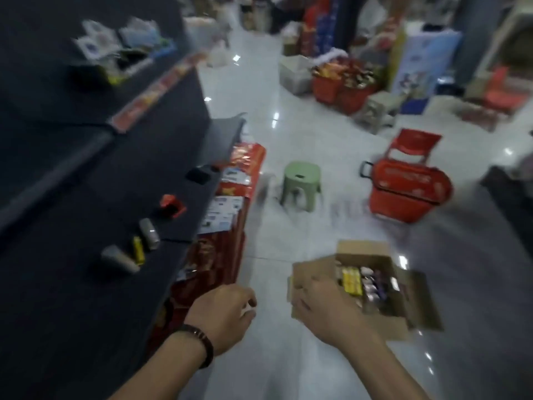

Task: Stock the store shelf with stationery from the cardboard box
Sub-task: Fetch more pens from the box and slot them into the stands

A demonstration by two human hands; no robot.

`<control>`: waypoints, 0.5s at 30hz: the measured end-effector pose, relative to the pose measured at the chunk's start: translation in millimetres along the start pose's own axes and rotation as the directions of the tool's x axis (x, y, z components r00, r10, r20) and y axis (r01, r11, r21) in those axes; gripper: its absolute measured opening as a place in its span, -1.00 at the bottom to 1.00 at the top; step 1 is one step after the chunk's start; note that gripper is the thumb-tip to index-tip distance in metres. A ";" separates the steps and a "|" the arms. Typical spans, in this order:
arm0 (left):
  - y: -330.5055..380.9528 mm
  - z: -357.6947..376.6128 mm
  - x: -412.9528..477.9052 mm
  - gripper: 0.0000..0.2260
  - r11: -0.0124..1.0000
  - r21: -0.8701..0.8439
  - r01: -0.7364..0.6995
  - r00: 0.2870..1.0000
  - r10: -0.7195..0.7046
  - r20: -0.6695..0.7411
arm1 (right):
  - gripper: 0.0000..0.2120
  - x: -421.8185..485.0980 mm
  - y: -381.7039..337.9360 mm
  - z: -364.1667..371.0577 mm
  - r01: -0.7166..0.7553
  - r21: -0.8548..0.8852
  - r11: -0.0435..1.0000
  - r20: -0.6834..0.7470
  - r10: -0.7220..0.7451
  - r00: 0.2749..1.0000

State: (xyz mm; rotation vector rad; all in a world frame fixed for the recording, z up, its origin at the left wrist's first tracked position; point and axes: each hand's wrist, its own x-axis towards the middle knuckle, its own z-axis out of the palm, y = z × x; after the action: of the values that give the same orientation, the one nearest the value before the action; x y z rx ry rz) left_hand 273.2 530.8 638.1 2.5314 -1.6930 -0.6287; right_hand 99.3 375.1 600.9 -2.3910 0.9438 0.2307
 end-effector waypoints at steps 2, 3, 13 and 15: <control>29.2 22.2 44.3 -0.79 0.999 0.006 -0.044 0.990 0.043 0.138 | -0.59 3.5 66.7 -1.3 -0.139 0.044 0.989 0.039 0.138 0.990; 42.5 32.7 66.4 -0.79 0.997 0.014 -0.075 0.978 0.071 0.198 | -0.60 2.9 96.3 -2.7 -0.200 0.061 0.978 0.041 0.197 0.979; 144.5 146.0 304.1 -0.76 0.958 0.040 -0.285 0.740 0.194 0.644 | -0.61 53.9 319.0 -2.0 -0.624 0.132 0.771 0.188 0.598 0.779; 162.0 180.1 354.1 -0.77 0.960 0.029 -0.278 0.717 0.188 0.671 | -0.59 82.9 363.5 7.4 -0.644 0.140 0.752 0.210 0.613 0.762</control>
State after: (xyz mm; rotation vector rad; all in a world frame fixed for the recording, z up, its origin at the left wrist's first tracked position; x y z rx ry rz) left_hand 183.6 183.8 402.4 2.2258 -2.2669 -1.5917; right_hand -83.9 113.2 408.7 -1.7575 1.5969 0.5313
